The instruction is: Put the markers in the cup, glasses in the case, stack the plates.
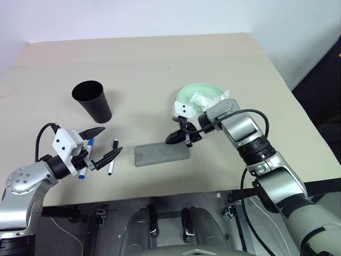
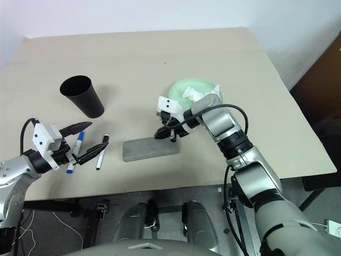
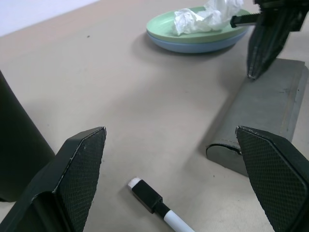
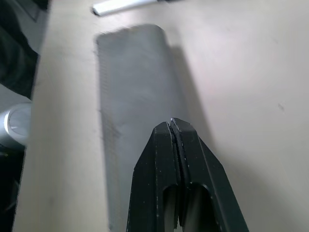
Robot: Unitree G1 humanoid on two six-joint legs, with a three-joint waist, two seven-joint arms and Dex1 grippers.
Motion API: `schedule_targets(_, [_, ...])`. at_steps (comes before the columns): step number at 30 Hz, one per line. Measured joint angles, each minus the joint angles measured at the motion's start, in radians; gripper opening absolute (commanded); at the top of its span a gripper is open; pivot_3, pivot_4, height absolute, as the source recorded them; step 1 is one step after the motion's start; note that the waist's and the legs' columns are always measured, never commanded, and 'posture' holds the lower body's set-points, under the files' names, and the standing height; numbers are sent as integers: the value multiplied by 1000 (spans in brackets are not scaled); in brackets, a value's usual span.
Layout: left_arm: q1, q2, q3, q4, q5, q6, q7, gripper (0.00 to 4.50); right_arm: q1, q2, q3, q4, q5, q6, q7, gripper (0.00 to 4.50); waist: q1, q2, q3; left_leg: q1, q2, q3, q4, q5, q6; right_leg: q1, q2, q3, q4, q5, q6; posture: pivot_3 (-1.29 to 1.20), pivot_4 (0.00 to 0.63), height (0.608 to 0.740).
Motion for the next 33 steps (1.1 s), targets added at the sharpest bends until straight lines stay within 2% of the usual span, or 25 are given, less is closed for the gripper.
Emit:
schedule_targets(6, [53, -16, 50, -29, -49, 12, 25, 4500, 38, 12, -88, -64, 118, -57, -43, 46, -1, 0, 0, 3, 0, 0, 1, 0, 0, 1, 0, 0, 0, 0, 0, 0, 150, 715])
schedule_targets(9, [88, -35, 95, -74, -95, 38, 59, 4500, 38, 6, -98, -58, 146, -50, -55, 610, 0, 0, 0, 3, 0, 0, 1, 0, 0, 1, 0, 0, -1, 0, 0, 0, 150, 715])
schedule_targets(18, [211, -81, 208, -147, -119, 54, 152, 4500, 6, 9, -123, 44, 178, -83, -111, 3658, -1, 0, 0, 3, 0, 0, 0, 0, 0, 0, 0, 0, -1, 0, 0, 0, 150, 715])
schedule_targets(25, [251, -95, 256, -153, -65, 90, 292, 4500, -4, 17, -112, 120, 152, -175, -136, 3658, -1, 0, 0, 3, 0, 0, 0, 0, 0, 0, 0, 0, -2, 0, 0, 0, 150, 715])
schedule_targets(30, [293, -96, 261, -174, -43, 220, 394, 4500, -25, 22, -112, 162, 148, -191, -139, 3658, -1, 0, 0, 2, 0, 0, -1, 0, 0, -1, 0, 0, -2, 0, 0, 0, 150, 715])
schedule_targets(33, [269, -95, 260, -191, -50, 323, 455, 4500, -47, 23, -112, 183, 142, -208, -141, 3658, 2, 0, 0, 2, 0, 0, -2, 0, 0, -1, 0, 0, -2, 0, 0, 0, 150, 715])
